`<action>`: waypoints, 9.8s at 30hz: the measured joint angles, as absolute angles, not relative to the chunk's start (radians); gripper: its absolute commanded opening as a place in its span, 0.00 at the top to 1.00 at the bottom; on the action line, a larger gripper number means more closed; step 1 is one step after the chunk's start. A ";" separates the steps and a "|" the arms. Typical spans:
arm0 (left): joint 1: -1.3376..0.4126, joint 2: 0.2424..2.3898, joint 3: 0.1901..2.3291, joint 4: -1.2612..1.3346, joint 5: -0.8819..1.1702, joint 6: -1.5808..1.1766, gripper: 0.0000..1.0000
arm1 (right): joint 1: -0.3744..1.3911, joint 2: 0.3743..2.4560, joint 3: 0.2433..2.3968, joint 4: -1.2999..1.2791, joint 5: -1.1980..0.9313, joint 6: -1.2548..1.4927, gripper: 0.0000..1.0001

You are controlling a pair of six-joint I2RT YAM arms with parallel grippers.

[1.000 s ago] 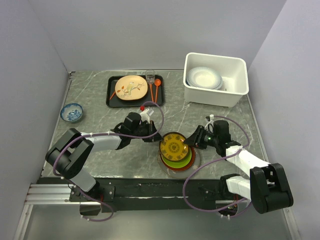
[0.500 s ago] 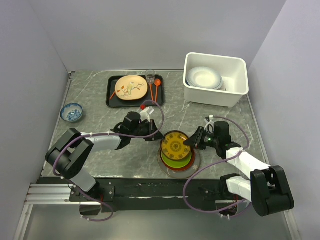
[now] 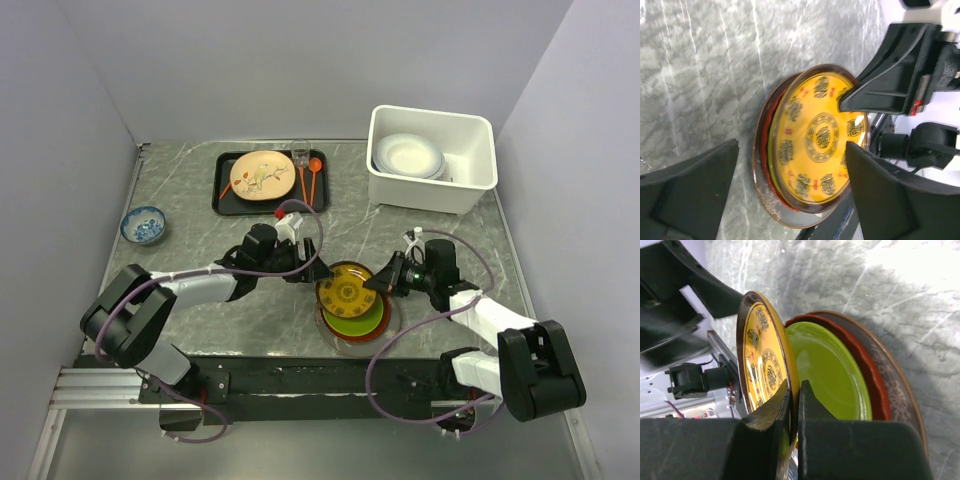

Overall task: Place the plates into the plastic bin on the countertop
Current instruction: Pick up the plate from the corner of the board, then place the plate in the plastic bin, then pick up the plate from the corner of the board.

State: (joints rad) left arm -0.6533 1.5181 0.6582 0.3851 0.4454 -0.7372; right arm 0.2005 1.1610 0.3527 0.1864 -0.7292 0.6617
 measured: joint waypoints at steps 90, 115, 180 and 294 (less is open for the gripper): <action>-0.651 1.296 0.638 0.228 0.309 -0.628 0.01 | -0.095 1.544 1.172 0.019 -0.645 0.714 1.00; -0.651 1.327 0.646 0.227 0.342 -0.595 0.01 | -0.151 1.710 1.358 0.033 -0.599 0.794 1.00; -0.651 1.393 0.673 0.154 0.308 -0.538 0.01 | -0.204 2.183 1.775 -0.169 -0.462 0.739 0.63; -0.735 1.458 0.704 0.244 0.381 -0.598 0.05 | 0.402 0.875 0.273 -0.186 -0.259 0.775 0.53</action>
State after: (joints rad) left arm -0.7345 1.4578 0.7040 0.2443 0.3813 -0.5976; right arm 0.4019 0.8745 0.2733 -0.1856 -0.2592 0.7753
